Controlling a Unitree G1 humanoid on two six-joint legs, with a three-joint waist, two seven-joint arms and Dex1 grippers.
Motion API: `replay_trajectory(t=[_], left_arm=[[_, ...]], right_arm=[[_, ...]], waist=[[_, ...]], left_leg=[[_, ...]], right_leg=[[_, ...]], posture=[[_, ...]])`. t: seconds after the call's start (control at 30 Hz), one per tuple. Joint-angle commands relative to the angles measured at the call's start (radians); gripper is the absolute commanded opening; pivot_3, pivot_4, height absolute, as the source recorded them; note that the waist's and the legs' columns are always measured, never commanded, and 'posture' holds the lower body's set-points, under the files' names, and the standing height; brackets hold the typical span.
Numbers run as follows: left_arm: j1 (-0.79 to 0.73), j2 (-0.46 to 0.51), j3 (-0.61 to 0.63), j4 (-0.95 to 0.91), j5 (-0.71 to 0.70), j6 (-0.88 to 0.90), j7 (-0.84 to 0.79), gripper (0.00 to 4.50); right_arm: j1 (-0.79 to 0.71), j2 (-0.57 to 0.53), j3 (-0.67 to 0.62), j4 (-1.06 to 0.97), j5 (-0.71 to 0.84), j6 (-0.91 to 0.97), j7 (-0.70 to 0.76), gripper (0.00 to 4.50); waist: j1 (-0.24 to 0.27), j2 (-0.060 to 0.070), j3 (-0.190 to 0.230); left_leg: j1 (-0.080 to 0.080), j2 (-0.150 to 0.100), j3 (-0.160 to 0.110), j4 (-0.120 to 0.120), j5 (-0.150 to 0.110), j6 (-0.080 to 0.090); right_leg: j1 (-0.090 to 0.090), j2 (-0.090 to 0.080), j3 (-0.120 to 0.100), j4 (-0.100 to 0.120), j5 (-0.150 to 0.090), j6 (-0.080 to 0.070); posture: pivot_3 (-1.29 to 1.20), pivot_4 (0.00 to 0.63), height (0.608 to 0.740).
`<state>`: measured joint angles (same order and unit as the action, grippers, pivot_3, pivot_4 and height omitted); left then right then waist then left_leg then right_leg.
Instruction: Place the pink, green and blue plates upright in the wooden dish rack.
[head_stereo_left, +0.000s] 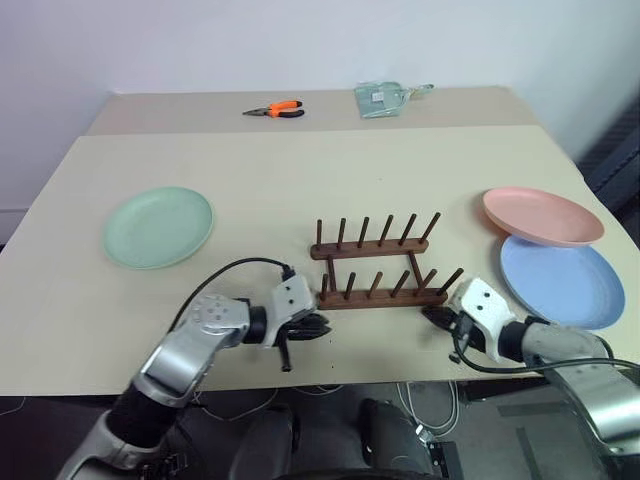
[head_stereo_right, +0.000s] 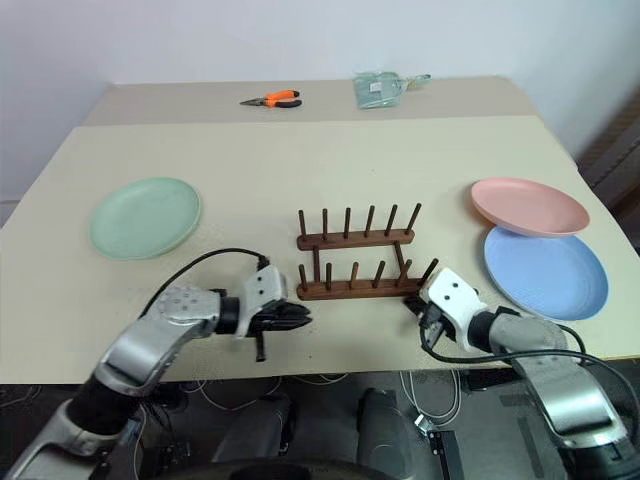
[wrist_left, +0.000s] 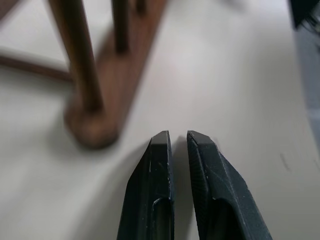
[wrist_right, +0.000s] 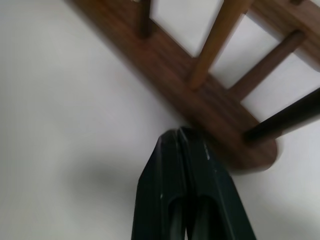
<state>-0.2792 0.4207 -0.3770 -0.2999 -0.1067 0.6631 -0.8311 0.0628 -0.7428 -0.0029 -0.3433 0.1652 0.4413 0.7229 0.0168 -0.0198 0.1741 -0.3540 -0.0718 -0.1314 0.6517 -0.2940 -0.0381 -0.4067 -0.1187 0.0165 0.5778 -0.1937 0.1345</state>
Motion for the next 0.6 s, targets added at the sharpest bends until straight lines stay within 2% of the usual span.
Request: replay_trajectory(t=[0.03,0.13,0.37,0.47,0.6], left_arm=[[-0.076,-0.092,0.022,0.188,0.107,-0.005,0.222,0.56],[-0.124,-0.135,0.049,0.291,0.114,-0.043,0.281,0.56],[-0.147,-0.108,0.061,0.351,0.107,-0.106,0.287,0.56],[-0.131,-0.085,0.067,0.319,0.099,-0.127,0.268,0.49],[-0.123,-0.054,0.077,0.297,0.103,-0.135,0.274,0.49]], right_arm=[[-0.118,0.061,0.038,0.123,-0.07,-0.051,-0.077,0.0],[-0.234,0.09,0.068,0.256,-0.126,-0.097,-0.11,0.0],[-0.358,0.103,0.069,0.404,-0.151,-0.17,-0.095,0.0],[-0.336,0.024,0.018,0.32,-0.114,-0.165,-0.016,0.82],[-0.303,-0.128,-0.116,0.234,-0.124,-0.177,0.009,2.77]], waist=[[-0.003,0.0,0.0],[-0.008,0.001,-0.001],[-0.012,0.001,-0.001],[-0.014,0.002,-0.001],[-0.013,0.003,-0.001]], left_leg=[[0.0,0.0,0.0,0.0,0.0,0.0],[0.001,0.0,0.0,0.0,0.0,0.0],[0.004,0.0,0.0,-0.003,0.001,-0.001],[0.004,0.0,-0.001,-0.003,0.001,-0.001],[0.002,0.0,0.0,-0.003,0.001,-0.001]], right_leg=[[0.0,0.0,0.0,0.0,0.0,0.0],[0.003,0.001,0.0,0.002,0.0,0.0],[0.0,0.002,0.0,0.002,0.002,0.003],[0.0,0.002,0.0,0.002,0.002,0.003],[-0.001,0.002,0.0,0.002,0.002,0.003]], posture=[[0.0,0.15,0.74],[0.0,0.15,0.74],[0.0,0.15,0.74],[0.0,0.15,0.74],[0.0,0.15,0.74]])
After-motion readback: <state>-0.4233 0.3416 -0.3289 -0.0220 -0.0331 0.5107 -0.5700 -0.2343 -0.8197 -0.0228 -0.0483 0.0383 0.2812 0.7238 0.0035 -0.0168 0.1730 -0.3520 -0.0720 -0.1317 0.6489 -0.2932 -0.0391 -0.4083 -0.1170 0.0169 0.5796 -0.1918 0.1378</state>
